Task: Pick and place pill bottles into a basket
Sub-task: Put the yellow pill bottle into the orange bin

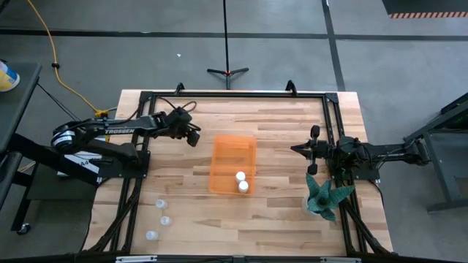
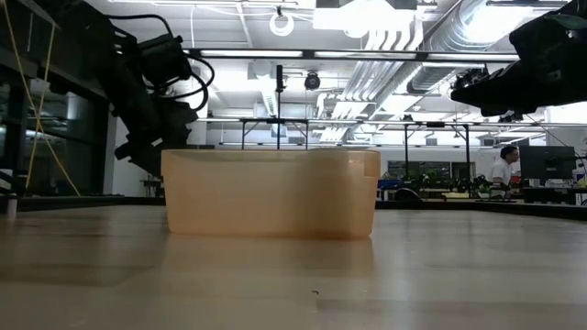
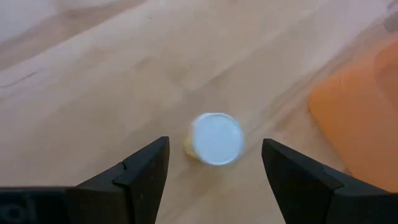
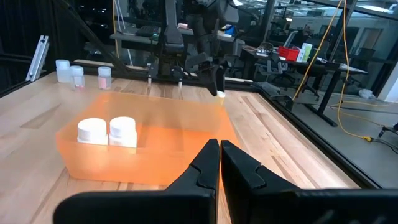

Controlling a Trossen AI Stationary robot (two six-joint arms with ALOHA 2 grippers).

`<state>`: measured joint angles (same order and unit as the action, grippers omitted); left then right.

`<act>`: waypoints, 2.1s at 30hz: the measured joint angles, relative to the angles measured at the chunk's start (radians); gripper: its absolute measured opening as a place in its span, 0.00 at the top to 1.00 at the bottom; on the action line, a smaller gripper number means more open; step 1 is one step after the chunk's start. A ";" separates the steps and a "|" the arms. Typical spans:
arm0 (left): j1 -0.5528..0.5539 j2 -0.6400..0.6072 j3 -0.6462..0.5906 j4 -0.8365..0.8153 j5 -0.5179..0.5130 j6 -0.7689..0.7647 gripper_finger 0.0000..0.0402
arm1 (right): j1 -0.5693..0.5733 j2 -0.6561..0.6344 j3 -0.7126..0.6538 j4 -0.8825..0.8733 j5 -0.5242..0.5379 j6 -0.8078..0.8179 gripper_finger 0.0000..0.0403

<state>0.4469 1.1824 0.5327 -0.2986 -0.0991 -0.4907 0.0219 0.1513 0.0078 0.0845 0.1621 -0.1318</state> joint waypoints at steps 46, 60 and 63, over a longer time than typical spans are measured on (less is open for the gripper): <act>-0.061 0.078 0.000 0.087 -0.127 0.016 0.61 | 0.000 0.000 0.000 -0.031 -0.001 0.004 0.98; -0.061 0.078 0.096 0.088 -0.051 0.094 0.61 | 0.000 0.000 0.000 -0.035 -0.002 0.004 0.98; -0.061 0.078 0.146 0.088 0.008 0.129 0.62 | 0.000 0.000 0.000 -0.035 -0.001 0.004 0.98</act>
<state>0.3855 1.2602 0.6788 -0.2107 -0.0916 -0.3612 0.0217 0.1513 0.0078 0.0496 0.1608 -0.1276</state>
